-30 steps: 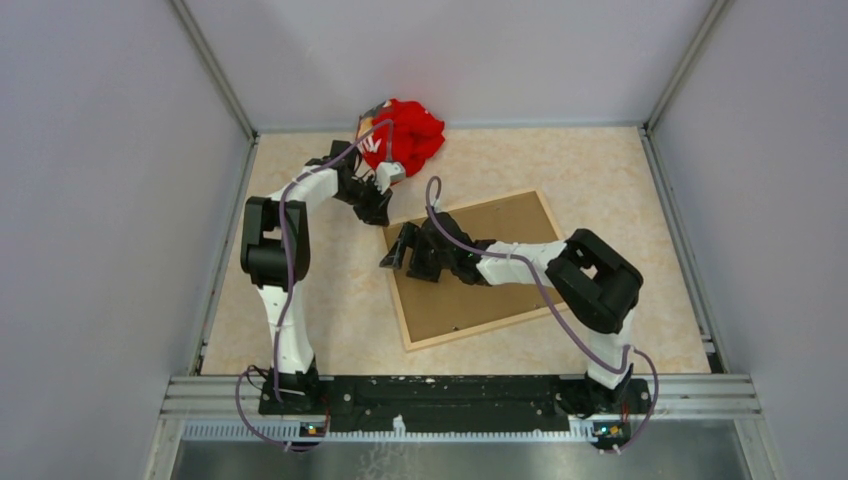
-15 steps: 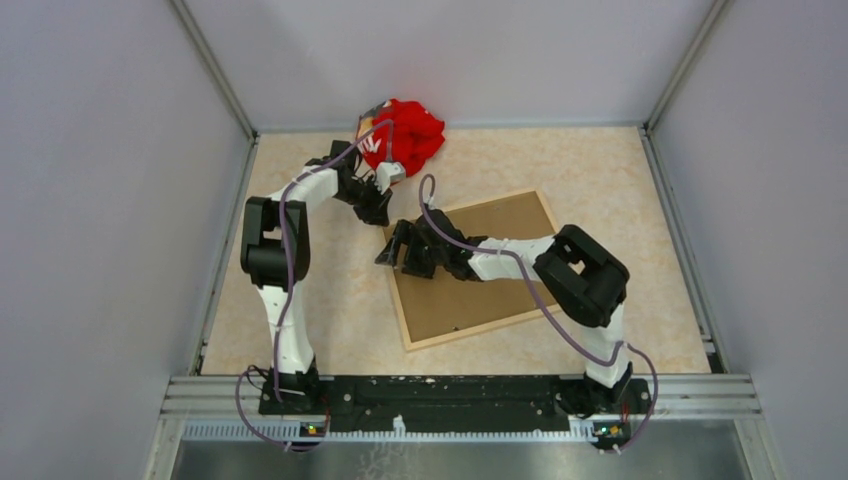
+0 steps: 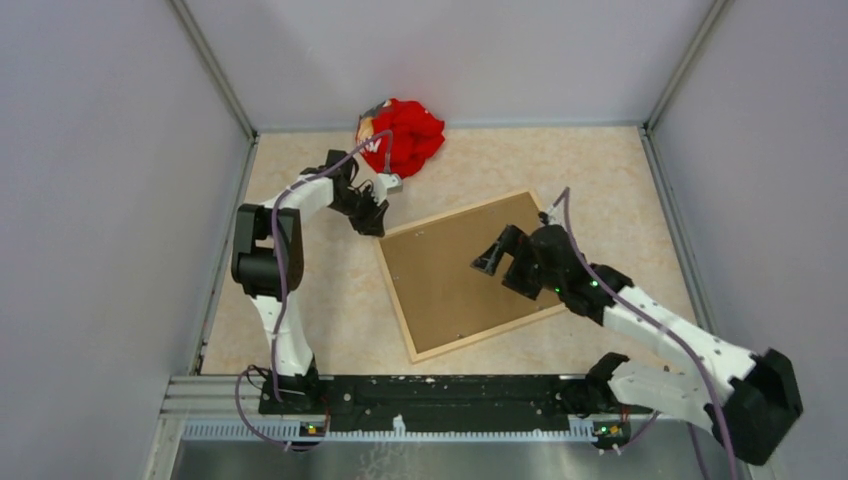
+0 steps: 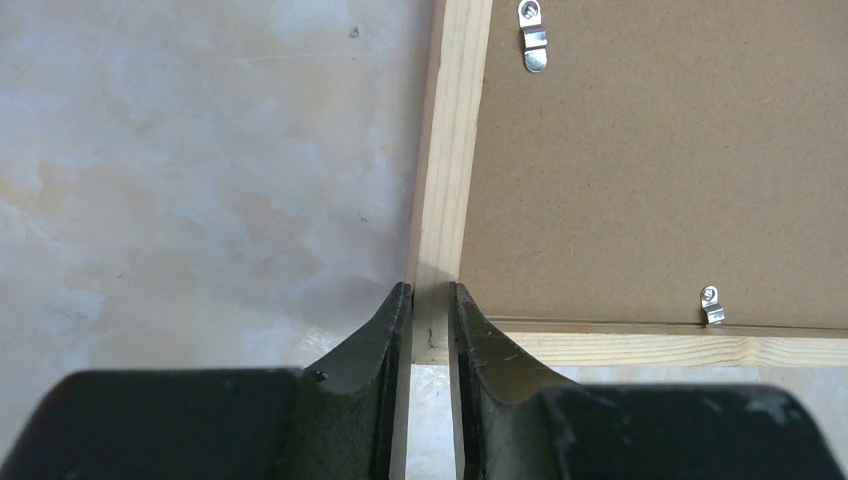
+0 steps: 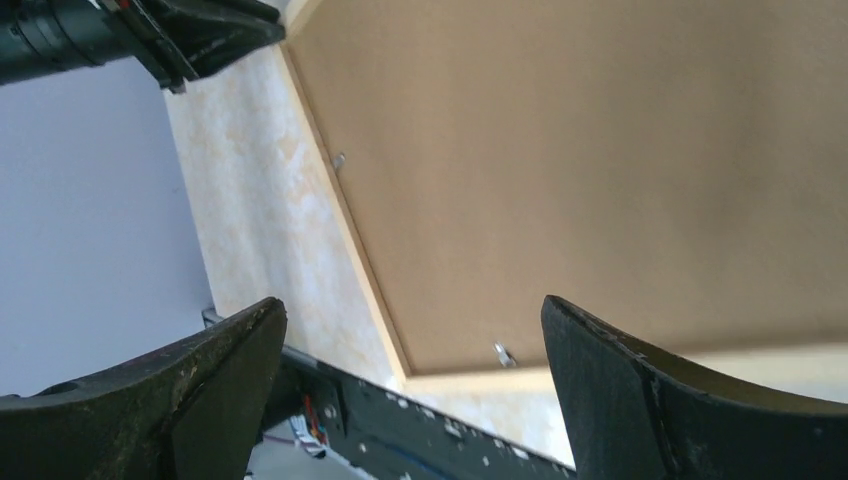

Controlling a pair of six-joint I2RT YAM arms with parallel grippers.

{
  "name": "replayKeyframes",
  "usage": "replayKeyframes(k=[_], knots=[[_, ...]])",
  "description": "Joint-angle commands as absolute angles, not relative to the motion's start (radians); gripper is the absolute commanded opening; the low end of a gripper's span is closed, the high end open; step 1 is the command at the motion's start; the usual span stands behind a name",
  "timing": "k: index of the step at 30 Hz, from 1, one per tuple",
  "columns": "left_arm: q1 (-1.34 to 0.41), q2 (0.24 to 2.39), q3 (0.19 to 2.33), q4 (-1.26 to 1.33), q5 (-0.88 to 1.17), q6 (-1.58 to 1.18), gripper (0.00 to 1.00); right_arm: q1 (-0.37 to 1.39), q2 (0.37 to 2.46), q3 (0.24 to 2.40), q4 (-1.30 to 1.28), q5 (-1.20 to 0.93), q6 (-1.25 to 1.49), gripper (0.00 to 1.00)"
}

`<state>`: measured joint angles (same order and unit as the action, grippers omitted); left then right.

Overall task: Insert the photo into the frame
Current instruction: Install the photo frame at the center of the board, then adjust the photo frame at the center of the board.

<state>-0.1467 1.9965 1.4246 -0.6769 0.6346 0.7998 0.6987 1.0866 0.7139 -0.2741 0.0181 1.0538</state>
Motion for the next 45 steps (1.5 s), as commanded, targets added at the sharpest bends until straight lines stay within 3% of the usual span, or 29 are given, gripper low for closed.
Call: replayKeyframes(k=[1, 6, 12, 18, 27, 35, 45], knots=[[-0.147, 1.966, 1.379, -0.716, 0.603, 0.836, 0.23, 0.708, 0.838, 0.625, -0.682, 0.036, 1.116, 0.99], [-0.147, 1.947, 1.358, -0.712, 0.595, 0.835, 0.22, 0.707, 0.709, 0.543, -0.842, 0.037, 1.168, 0.99], [-0.143, 1.919, 1.309, -0.695, 0.564, 0.850, 0.22, 0.708, 0.809, 0.507, -0.797, 0.052, 1.151, 0.99], [-0.140, 1.918, 1.299, -0.695, 0.570, 0.850, 0.22, 0.693, 0.950, 0.509, -0.609, 0.099, 1.107, 0.99], [-0.174, 1.876, 1.248, -0.752, 0.574, 0.891, 0.23, 0.453, 1.160, 0.578, -0.296, 0.031, 0.958, 0.99], [-0.285, 1.828, 1.148, -0.832, 0.596, 0.968, 0.24, 0.347, 1.314, 0.722, -0.249, 0.023, 0.867, 0.99], [-0.616, 1.885, 1.147, -0.901, 0.592, 0.984, 0.27, 0.269, 1.461, 0.834, -0.225, 0.016, 0.810, 0.99]])
